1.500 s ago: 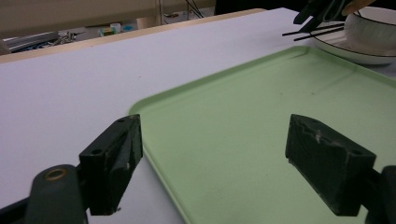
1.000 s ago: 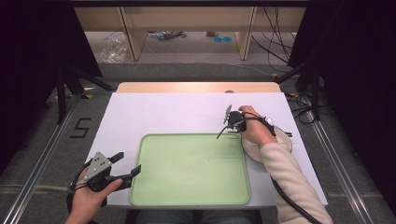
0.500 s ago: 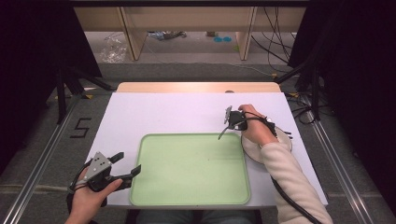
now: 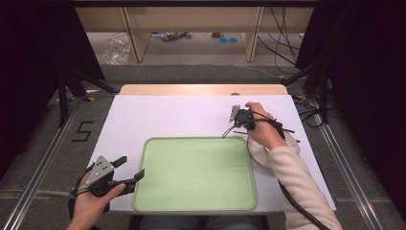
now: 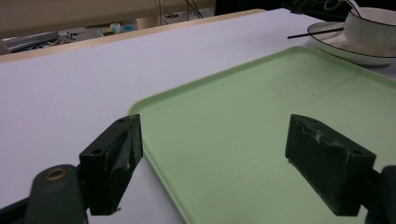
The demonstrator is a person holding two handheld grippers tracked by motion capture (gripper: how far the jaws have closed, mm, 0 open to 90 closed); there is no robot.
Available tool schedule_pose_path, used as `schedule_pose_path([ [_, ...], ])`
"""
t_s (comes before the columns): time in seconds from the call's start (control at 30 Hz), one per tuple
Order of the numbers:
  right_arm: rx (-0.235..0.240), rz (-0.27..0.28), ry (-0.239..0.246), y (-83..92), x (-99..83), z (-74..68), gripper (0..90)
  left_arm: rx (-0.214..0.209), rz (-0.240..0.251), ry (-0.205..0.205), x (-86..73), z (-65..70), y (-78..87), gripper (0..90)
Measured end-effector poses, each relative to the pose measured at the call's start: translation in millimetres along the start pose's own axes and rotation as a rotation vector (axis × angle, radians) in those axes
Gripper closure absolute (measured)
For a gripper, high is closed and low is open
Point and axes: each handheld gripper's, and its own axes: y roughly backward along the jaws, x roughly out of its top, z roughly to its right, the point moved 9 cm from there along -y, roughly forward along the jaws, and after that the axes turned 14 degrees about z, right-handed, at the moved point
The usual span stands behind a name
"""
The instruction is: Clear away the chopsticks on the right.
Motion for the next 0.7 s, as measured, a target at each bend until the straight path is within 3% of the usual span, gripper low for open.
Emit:
schedule_pose_path([
  [0.27,-0.057,0.048,-0.008,9.8,10.7,8.4,88.2,0.001,0.001,0.0,0.1,-0.1,0.0,19.0],
  [0.3,-0.062,0.061,0.016,10.6,11.9,11.6,88.2,0.001,0.001,0.0,0.1,-0.1,0.0,19.0],
  [0.37,-0.076,0.053,0.008,13.0,12.1,12.7,88.2,-0.003,0.004,0.002,0.2,0.1,-0.3,19.0],
  [0.47,-0.105,0.094,0.018,18.5,17.3,20.7,88.2,-0.003,0.005,0.002,0.3,0.1,-0.4,19.0],
  [0.53,-0.122,0.106,-0.025,23.2,20.3,21.0,88.2,-0.001,0.004,0.001,0.3,0.0,-0.3,19.0],
  [0.63,-0.132,0.124,-0.034,26.6,23.0,23.6,88.2,0.001,0.001,0.0,0.2,-0.1,0.0,19.0],
  [0.67,-0.145,0.155,-0.072,30.2,27.6,24.2,88.2,-0.003,0.004,0.001,0.3,0.0,-0.3,19.0],
  [0.7,-0.145,0.155,-0.072,30.2,27.6,24.2,88.2,-0.003,0.004,0.001,0.3,0.0,-0.3,19.0],
])
